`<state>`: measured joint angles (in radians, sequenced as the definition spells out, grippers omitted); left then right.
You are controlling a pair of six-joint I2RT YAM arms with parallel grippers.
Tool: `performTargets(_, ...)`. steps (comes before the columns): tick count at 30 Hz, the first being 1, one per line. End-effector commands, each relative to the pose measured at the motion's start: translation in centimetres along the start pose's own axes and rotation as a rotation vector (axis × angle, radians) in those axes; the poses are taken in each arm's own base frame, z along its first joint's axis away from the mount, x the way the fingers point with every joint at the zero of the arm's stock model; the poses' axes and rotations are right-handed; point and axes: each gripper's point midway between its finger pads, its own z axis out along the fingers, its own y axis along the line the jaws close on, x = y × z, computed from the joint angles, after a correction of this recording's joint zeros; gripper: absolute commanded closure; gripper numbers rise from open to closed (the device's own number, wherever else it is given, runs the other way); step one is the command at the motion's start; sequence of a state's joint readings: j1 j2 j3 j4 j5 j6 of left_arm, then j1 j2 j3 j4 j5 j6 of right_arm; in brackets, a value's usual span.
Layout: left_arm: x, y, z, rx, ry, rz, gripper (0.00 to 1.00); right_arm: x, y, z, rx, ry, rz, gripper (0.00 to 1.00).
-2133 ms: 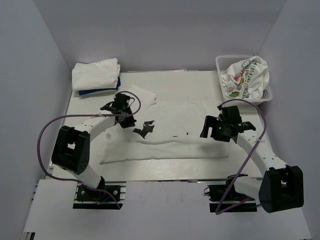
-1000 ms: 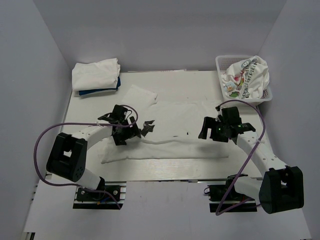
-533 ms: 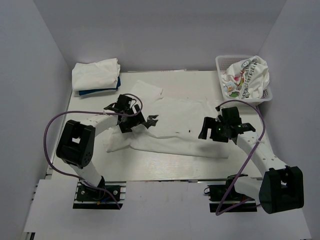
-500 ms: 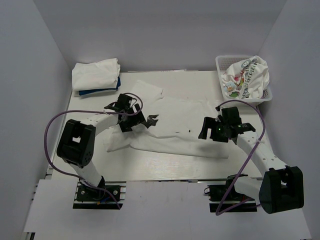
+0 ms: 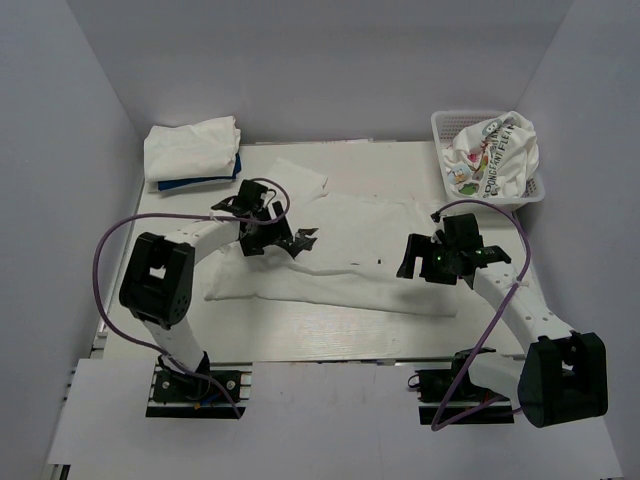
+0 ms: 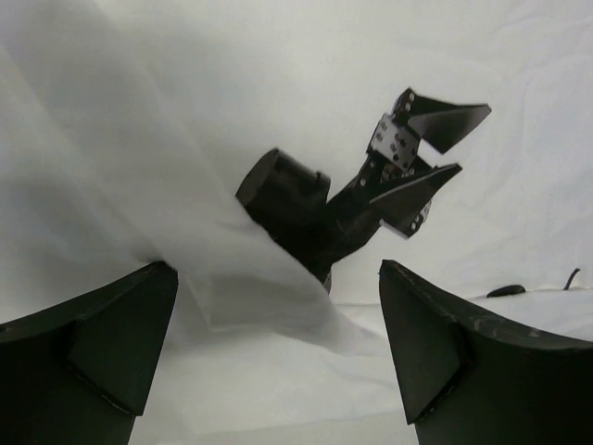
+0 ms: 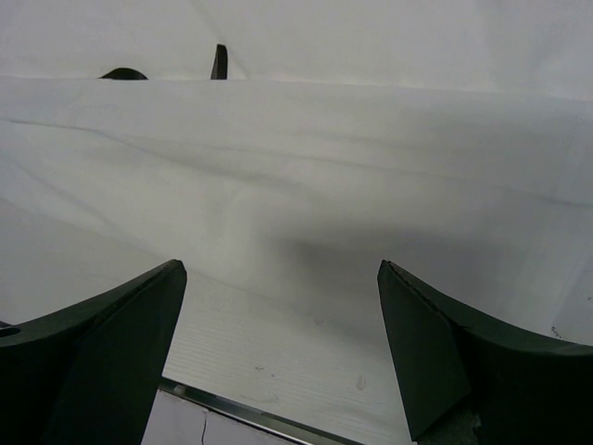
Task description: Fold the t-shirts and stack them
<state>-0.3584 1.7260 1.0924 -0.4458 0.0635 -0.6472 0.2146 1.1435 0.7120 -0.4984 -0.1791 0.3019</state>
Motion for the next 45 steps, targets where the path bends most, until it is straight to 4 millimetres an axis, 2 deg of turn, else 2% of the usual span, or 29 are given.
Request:
performTargets(1,-0.9,-1.2,0.7,0.025,0.0,0.027,0.01,-1.3,0.2,-0.8,0.002,-0.039,-0.028,0.1)
performTargets(6,-0.8,-1.0,1.2,0.028,-0.003,0.039,0.01,-1.5,0.0,-1.2,0.017,-0.063,-0.034,0.1)
performTargets(9,-2.1,-2.7,1.1,0.091,-0.045,0.036,0.01,-1.7,0.0,-1.2,0.015,-0.072,-0.034,0.1)
performTargets(10,-3.4,-4.0,0.5,0.131,-0.073,0.041,0.01,-1.7,0.1,-1.2,0.014,-0.071,-0.034,0.1)
performTargets(14,-4.8,-5.9,1.0,0.181,-0.077,0.048,0.01,-1.7,0.1,-1.0,0.014,-0.067,-0.032,0.1)
performTargets(15,-4.8,-5.7,2.1,0.175,-0.069,0.046,0.01,-1.7,0.1,-1.0,0.014,-0.072,-0.029,0.1)
performTargets(17,-5.7,-6.4,2.7,0.184,-0.079,0.039,0.01,-2.1,0.2,-1.2,0.017,-0.084,-0.031,0.1)
performTargets(18,-5.5,-6.2,4.0,0.17,-0.061,0.036,0.01,-2.2,-0.1,-1.3,0.03,-0.088,-0.031,0.1)
performTargets(21,-8.7,-7.3,4.4,0.177,-0.123,0.03,0.01,-2.5,0.0,-1.4,0.03,-0.095,-0.038,0.1)
performTargets(23,-9.7,-7.1,5.5,0.143,-0.139,0.026,0.01,-2.6,0.2,-1.5,0.026,-0.097,-0.037,0.1)
performTargets(24,-11.2,-7.7,4.9,0.129,-0.163,0.033,0.01,-2.5,0.1,-1.5,0.028,-0.092,-0.037,0.1)
performTargets(26,-12.5,-8.4,4.2,0.127,-0.183,0.059,0.01,-2.6,0.3,-1.6,0.021,-0.093,-0.038,0.1)
performTargets(27,-13.8,-8.9,3.4,0.12,-0.217,0.066,0.01,-2.5,0.4,-1.6,0.018,-0.091,-0.043,0.1)
performTargets(28,-14.1,-9.1,3.1,0.122,-0.221,0.076,0.01,-2.5,0.4,-1.6,0.013,-0.09,-0.044,0.1)
performTargets(31,-15.2,-9.7,-0.7,0.135,-0.286,0.087,0.01,-2.4,0.6,-1.7,0.0,-0.093,-0.049,0.1)
performTargets(32,-15.1,-9.5,-1.6,0.132,-0.298,0.086,0.01,-2.4,0.6,-1.7,-0.002,-0.095,-0.048,0.1)
performTargets(33,-13.8,-8.3,-1.5,0.107,-0.278,0.084,0.01,-2.4,0.7,-1.7,-0.007,-0.096,-0.05,0.1)
performTargets(34,-13.5,-8.2,-3.7,0.119,-0.296,0.084,0.01,-2.4,0.8,-1.7,-0.012,-0.099,-0.052,0.1)
performTargets(35,-12.7,-7.7,-4.3,0.116,-0.291,0.084,0.01,-2.3,0.9,-1.6,-0.018,-0.1,-0.05,0.1)
performTargets(36,-10.2,-5.8,-3.6,0.083,-0.24,0.07,0.01,-2.4,0.9,-1.6,-0.019,-0.103,-0.051,0.1)
performTargets(37,-9.2,-5.4,-3.9,0.093,-0.227,0.072,0.01,-2.2,0.8,-1.5,-0.019,-0.096,-0.05,0.1)
performTargets(38,-6.8,-4.5,-4.4,0.106,-0.19,0.053,0.01,-2.0,0.9,-1.4,-0.025,-0.092,-0.053,0.1)
performTargets(40,-4.9,-3.7,-4.8,0.12,-0.161,0.033,0.01,-2.1,1.0,-1.2,-0.031,-0.088,-0.055,0.1)
performTargets(41,-3.1,-3.0,-4.3,0.11,-0.133,0.031,0.01,-2.1,1.1,-1.2,-0.04,-0.084,-0.058,0.1)
performTargets(43,-2.3,-2.9,-4.4,0.131,-0.124,0.033,0.01,-2.1,1.2,-1.0,-0.043,-0.077,-0.057,0.1)
performTargets(45,-0.5,-2.7,-3.0,0.148,-0.053,0.02,0.01,-2.2,1.3,-1.0,-0.053,-0.08,-0.055,0.1)
